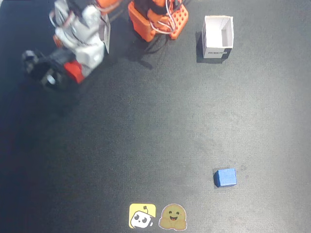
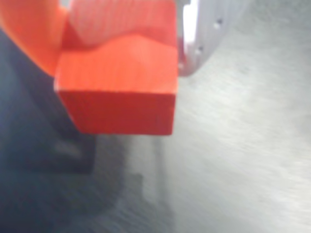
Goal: Put the red cube in the right box and the blue cube in the left box.
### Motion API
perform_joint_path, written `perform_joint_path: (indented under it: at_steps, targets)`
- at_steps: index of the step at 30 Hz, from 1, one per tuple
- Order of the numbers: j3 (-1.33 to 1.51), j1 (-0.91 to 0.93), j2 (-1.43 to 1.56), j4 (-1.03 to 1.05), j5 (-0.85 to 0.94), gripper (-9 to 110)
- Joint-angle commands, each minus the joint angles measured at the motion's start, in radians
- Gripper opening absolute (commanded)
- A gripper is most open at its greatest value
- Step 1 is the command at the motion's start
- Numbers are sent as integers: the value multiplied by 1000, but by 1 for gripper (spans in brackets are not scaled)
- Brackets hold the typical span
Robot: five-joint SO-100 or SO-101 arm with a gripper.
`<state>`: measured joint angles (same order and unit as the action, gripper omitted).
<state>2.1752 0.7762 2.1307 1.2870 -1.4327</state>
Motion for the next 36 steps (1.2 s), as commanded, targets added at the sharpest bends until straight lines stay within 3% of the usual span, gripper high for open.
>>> perform_joint_path:
  at_steps: [1,15,26,36]
  targets:
    - [5,58,64,31,-14,11]
    - [87,267,238,149,-71,11]
    - [155,308,345,241,-186,11]
    - [207,399,373,209,-175,12]
